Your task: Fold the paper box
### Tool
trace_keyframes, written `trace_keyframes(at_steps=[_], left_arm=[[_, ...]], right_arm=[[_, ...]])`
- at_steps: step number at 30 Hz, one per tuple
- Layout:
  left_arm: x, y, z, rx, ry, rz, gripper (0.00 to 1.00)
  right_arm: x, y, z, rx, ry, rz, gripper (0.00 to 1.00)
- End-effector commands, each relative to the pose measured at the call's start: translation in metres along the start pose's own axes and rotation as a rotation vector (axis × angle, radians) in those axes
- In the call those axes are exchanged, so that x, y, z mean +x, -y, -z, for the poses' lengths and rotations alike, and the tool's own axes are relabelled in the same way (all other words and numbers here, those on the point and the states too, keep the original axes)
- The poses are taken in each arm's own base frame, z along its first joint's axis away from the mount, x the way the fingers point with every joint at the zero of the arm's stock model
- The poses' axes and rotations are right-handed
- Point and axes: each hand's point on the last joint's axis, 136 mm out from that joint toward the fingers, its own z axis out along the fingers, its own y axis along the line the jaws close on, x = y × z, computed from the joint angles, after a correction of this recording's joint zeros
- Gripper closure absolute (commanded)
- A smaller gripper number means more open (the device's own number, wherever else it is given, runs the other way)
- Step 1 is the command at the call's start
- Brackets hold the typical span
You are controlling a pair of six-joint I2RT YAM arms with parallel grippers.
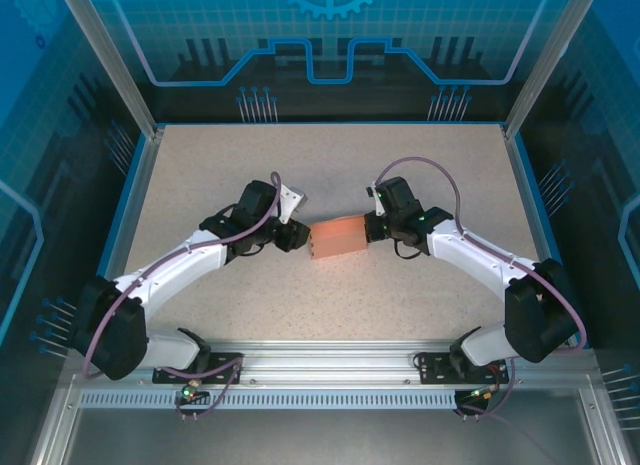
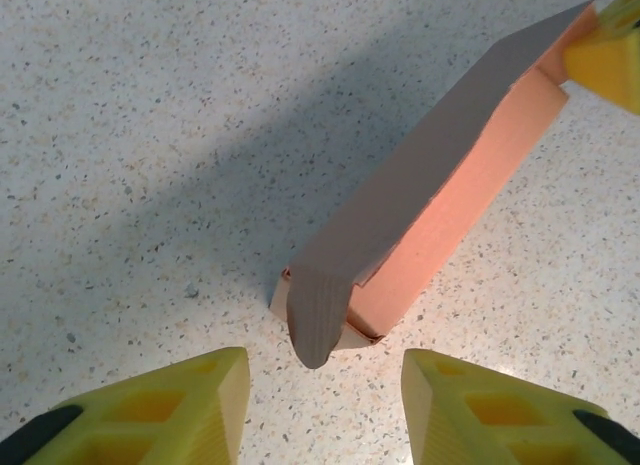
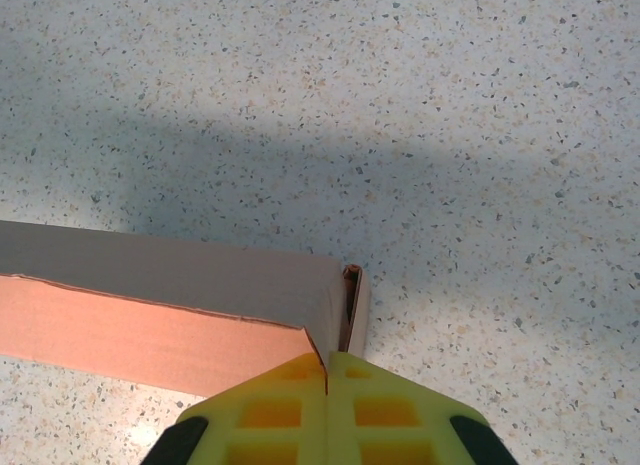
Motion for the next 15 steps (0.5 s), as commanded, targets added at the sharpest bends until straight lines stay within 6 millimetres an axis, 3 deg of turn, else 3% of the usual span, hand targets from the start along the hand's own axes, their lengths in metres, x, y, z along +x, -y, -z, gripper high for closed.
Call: trace_keyframes(at_steps=[1, 15], left_arm=[[-0.005, -0.002, -0.003, -0.018, -0.024, -0.012, 0.58], [-0.013, -0.004, -0.015, -0.007, -0.02, -0.016, 0.71]], right_arm=[[0.003, -0.005, 0.003, -0.009, -0.003, 0.001, 0.95], [0.003, -0.005, 0.001, -0.011, -0.007, 0.001, 0.95]])
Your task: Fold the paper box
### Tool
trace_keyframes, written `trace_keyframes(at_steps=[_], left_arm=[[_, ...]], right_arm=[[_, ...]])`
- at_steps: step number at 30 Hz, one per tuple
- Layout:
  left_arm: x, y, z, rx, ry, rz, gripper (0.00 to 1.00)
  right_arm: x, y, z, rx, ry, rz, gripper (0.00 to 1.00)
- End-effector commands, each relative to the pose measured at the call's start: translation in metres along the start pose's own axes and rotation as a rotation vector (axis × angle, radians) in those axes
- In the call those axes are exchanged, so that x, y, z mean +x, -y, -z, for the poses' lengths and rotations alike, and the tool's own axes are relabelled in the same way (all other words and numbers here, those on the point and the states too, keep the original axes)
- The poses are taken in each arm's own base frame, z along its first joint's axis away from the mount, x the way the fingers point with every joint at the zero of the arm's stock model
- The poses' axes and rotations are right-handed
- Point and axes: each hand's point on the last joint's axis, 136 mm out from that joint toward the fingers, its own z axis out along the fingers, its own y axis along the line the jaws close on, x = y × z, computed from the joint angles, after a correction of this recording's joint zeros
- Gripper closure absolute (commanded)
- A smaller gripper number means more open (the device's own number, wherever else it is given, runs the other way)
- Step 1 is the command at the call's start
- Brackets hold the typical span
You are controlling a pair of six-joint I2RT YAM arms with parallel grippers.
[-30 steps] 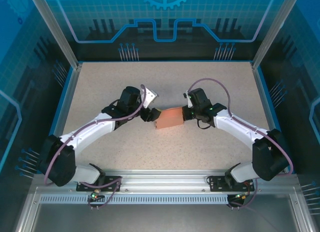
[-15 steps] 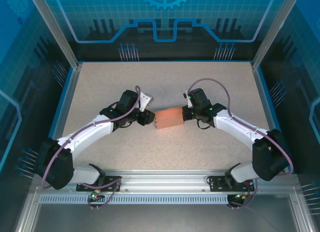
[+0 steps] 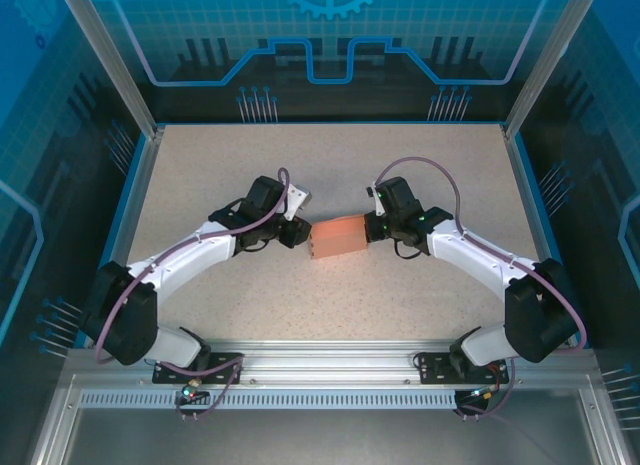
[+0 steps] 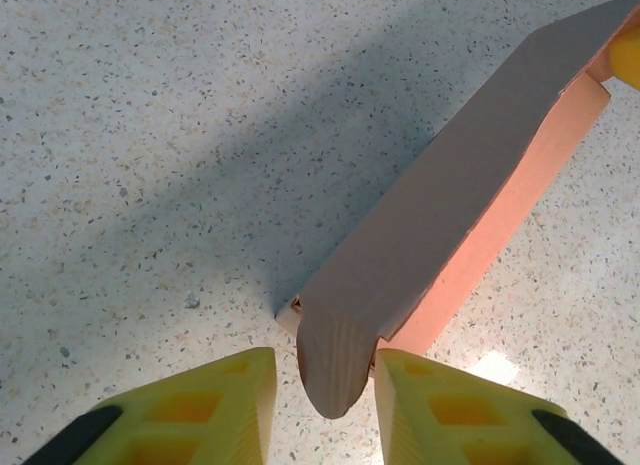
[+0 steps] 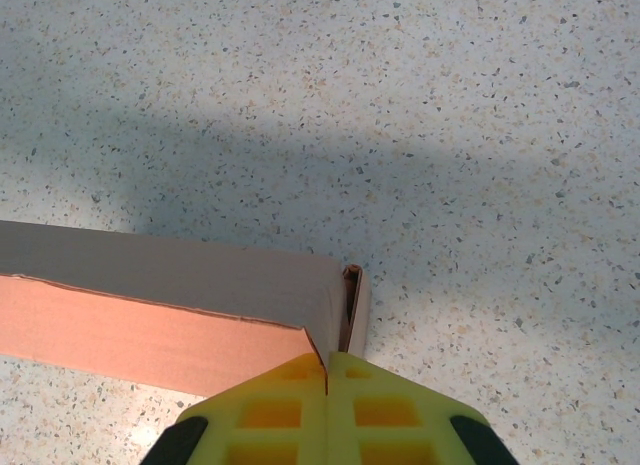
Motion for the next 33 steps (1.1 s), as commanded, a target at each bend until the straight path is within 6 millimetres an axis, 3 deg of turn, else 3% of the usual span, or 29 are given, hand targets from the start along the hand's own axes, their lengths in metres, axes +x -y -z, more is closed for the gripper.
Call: trace_keyframes(at_steps=[1, 18, 33], left_arm=[[-0.01, -0.001, 0.0, -0.001, 0.015, -0.016, 0.72], [-0.012, 0.002, 0.0, 0.021, 0.02, 0.023, 0.89], [-0.022, 0.014, 0.007, 0.101, 0.067, 0.326, 1.0]], right_arm=[[0.004, -0.005, 0.001, -0.011, -0.008, 0.0, 0.95], [0.007, -0.007, 0.001, -0.023, -0.004, -0.016, 0.95], [0.013, -0.01, -0.003, -0.026, -0.013, -0.017, 0.95]])
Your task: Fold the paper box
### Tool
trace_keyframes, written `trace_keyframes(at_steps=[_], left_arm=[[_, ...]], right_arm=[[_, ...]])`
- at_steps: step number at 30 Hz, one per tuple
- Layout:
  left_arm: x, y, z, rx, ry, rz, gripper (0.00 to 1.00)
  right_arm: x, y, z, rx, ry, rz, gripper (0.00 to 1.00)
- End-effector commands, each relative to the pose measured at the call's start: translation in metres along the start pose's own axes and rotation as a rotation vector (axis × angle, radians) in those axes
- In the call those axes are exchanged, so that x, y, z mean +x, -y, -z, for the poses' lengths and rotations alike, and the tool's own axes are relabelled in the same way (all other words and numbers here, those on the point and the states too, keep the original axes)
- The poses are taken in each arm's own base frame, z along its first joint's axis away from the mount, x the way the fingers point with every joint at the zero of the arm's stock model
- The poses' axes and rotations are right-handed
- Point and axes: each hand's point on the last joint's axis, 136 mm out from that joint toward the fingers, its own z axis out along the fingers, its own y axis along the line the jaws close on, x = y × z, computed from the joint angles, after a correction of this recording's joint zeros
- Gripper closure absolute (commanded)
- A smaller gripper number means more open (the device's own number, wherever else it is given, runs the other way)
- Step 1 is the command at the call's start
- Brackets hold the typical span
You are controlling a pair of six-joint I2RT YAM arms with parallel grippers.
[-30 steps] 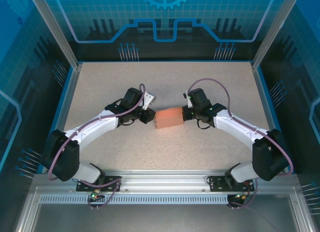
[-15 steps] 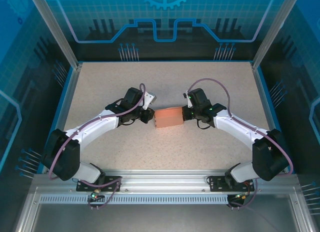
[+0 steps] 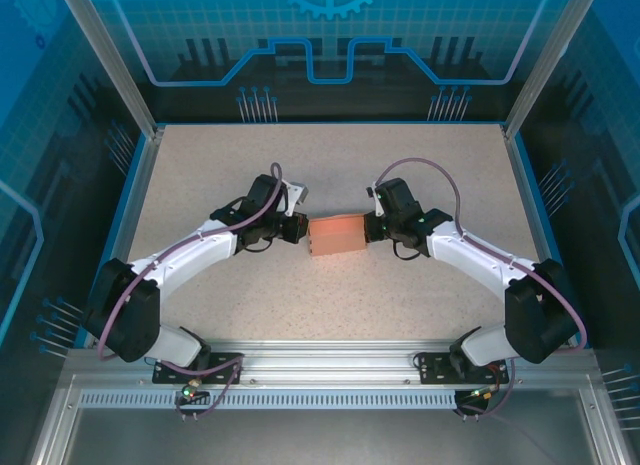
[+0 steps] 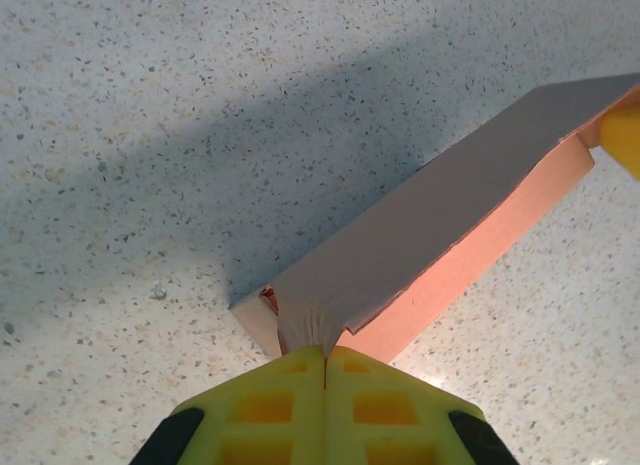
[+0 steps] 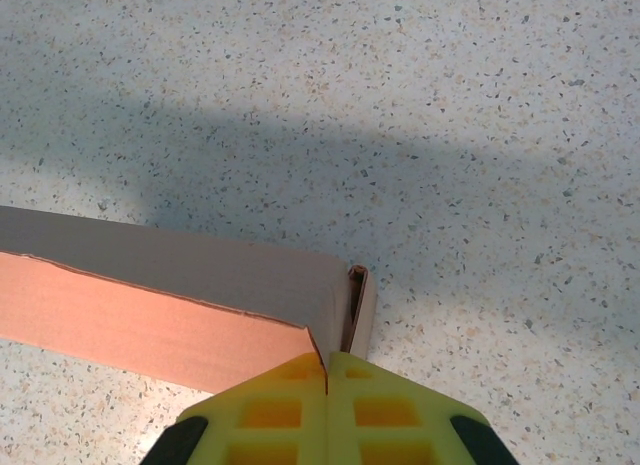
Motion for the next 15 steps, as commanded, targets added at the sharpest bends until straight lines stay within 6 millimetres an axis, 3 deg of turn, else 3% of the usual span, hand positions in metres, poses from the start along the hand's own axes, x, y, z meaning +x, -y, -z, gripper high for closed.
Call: trace_keyframes(at_steps=[1, 15], left_arm=[[-0.0139, 0.0152, 0.0092, 0.076, 0.053, 0.096, 1.0], [-0.0153, 0.0215, 0.0076, 0.146, 0.09, 0.253, 1.0]], right_arm=[[0.0122, -0.0075, -0.0021, -0.019, -0.025, 0.003, 0.95], [0.0177, -0.0065, -0.0045, -0.015, -0.029, 0.01, 0.96]])
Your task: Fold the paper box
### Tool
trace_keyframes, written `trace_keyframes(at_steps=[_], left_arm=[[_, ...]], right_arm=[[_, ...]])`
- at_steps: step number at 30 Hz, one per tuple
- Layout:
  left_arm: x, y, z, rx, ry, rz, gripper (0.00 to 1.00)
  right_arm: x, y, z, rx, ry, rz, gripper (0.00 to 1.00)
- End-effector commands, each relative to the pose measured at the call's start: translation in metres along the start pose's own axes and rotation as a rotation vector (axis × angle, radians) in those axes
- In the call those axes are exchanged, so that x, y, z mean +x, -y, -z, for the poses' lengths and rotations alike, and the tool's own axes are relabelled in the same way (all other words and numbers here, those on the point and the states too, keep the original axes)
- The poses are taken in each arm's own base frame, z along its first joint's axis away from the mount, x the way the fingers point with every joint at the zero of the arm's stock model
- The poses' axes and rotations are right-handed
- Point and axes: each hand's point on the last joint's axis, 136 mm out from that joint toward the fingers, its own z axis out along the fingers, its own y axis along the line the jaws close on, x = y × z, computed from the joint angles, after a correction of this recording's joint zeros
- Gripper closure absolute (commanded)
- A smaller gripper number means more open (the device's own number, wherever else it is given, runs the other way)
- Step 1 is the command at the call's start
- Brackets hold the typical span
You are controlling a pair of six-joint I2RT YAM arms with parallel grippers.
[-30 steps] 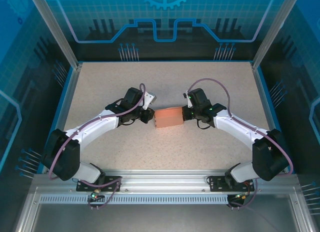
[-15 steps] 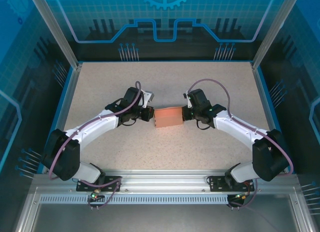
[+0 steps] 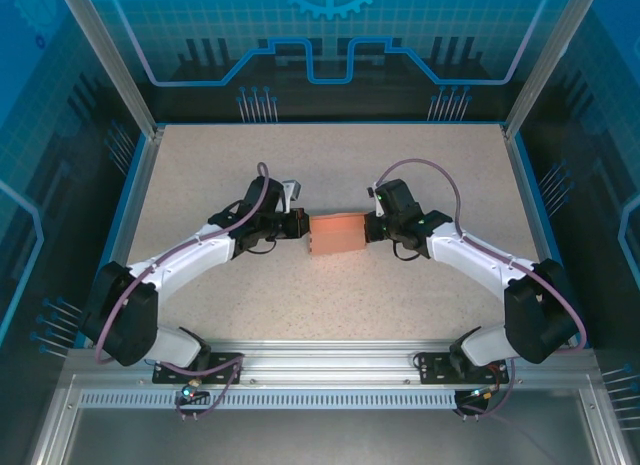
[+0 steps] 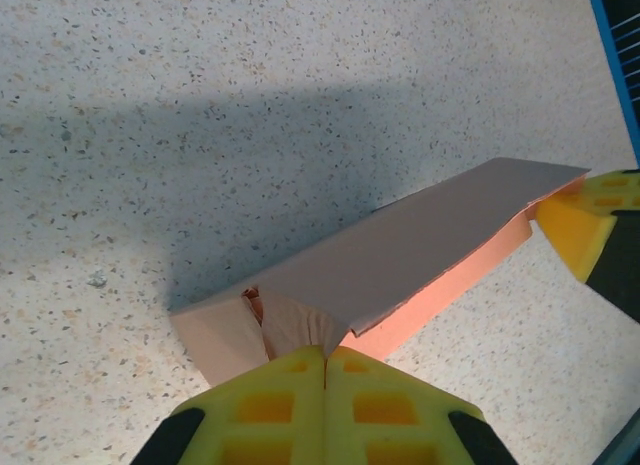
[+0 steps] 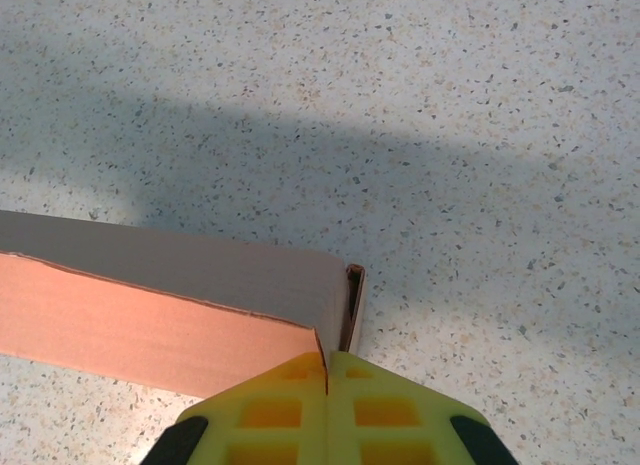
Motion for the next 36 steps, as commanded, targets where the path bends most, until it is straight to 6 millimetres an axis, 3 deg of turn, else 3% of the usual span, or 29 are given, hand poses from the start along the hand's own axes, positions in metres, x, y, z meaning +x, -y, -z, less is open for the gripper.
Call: trace_keyframes(at_steps=[1, 25, 26, 36], left_arm=[[-0.004, 0.018, 0.005, 0.095, 0.018, 0.043, 1.0], [0.005, 0.009, -0.005, 0.124, 0.028, 0.26, 1.0], [0.006, 0.009, -0.005, 0.124, 0.027, 0.265, 1.0], [0.004, 0.003, -0.001, 0.121, 0.054, 0.327, 1.0]], right_arm=[[0.019, -0.009, -0.001, -0.027, -0.048, 0.014, 0.95], [0.021, -0.01, -0.001, -0.028, -0.039, 0.014, 0.96], [0.031, -0.008, -0.004, -0.021, -0.061, 0.016, 0.96], [0.039, -0.006, -0.005, -0.003, -0.063, 0.025, 0.96]])
